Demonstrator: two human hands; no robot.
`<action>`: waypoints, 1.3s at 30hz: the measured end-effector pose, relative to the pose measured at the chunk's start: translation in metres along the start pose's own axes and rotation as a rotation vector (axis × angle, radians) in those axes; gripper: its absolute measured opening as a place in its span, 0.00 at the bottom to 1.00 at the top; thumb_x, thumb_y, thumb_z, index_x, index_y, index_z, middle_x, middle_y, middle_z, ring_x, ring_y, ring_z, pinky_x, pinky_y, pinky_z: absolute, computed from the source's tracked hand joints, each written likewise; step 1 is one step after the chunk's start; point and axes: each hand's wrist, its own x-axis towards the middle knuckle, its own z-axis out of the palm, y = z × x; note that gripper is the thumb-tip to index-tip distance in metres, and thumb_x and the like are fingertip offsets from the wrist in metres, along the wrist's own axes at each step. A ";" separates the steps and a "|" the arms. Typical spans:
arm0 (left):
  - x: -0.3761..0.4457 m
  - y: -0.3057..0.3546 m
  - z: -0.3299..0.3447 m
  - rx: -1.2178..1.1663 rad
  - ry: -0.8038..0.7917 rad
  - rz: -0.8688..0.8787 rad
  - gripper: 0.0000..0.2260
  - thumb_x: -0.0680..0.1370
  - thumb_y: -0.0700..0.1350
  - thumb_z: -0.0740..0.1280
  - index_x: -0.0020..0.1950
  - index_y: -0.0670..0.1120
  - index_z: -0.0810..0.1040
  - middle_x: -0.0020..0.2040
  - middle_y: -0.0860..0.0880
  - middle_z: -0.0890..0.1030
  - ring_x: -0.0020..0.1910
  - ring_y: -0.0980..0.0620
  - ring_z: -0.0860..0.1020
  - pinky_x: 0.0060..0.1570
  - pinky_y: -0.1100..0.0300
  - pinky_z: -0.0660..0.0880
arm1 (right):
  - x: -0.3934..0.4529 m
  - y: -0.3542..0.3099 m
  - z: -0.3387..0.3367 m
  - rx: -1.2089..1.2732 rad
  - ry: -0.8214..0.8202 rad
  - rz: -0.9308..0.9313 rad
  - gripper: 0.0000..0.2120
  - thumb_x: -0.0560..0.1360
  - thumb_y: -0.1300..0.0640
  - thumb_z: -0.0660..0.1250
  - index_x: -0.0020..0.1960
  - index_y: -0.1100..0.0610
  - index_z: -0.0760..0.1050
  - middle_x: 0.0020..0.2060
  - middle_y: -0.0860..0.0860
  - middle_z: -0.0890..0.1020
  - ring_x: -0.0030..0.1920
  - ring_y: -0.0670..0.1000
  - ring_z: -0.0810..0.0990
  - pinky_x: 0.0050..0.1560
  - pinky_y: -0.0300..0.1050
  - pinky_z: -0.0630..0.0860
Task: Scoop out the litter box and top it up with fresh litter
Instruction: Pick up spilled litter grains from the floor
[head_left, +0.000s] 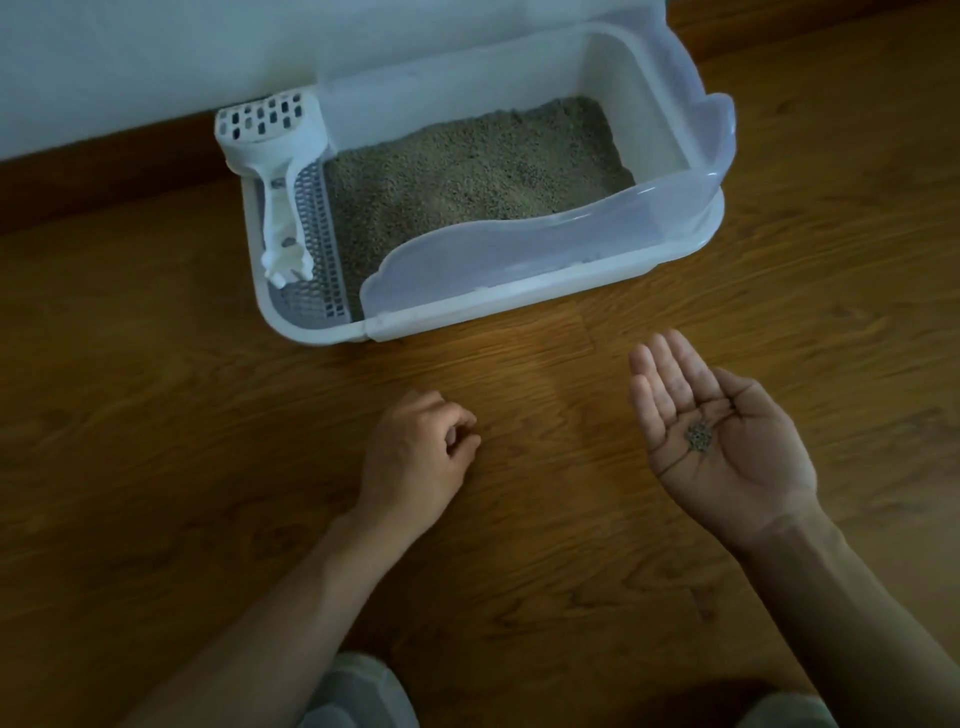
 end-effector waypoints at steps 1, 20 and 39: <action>0.002 0.000 0.001 -0.005 0.008 0.022 0.07 0.72 0.45 0.76 0.49 0.49 0.84 0.37 0.58 0.72 0.41 0.57 0.72 0.39 0.61 0.72 | 0.001 0.003 0.000 -0.004 0.007 0.004 0.22 0.79 0.55 0.53 0.51 0.61 0.85 0.54 0.55 0.85 0.54 0.53 0.84 0.44 0.48 0.83; 0.009 0.007 -0.003 -0.143 -0.066 0.042 0.02 0.80 0.44 0.65 0.48 0.49 0.76 0.43 0.55 0.75 0.41 0.59 0.73 0.41 0.65 0.72 | 0.002 0.014 0.003 0.011 -0.020 0.031 0.20 0.73 0.56 0.56 0.50 0.62 0.85 0.56 0.57 0.84 0.55 0.54 0.84 0.46 0.49 0.83; 0.009 0.096 -0.097 -0.774 0.045 0.227 0.06 0.82 0.44 0.61 0.50 0.42 0.74 0.34 0.55 0.70 0.31 0.57 0.67 0.31 0.65 0.66 | -0.004 0.023 0.025 -0.028 -0.124 0.089 0.25 0.81 0.54 0.50 0.52 0.65 0.84 0.52 0.61 0.84 0.52 0.57 0.85 0.51 0.51 0.83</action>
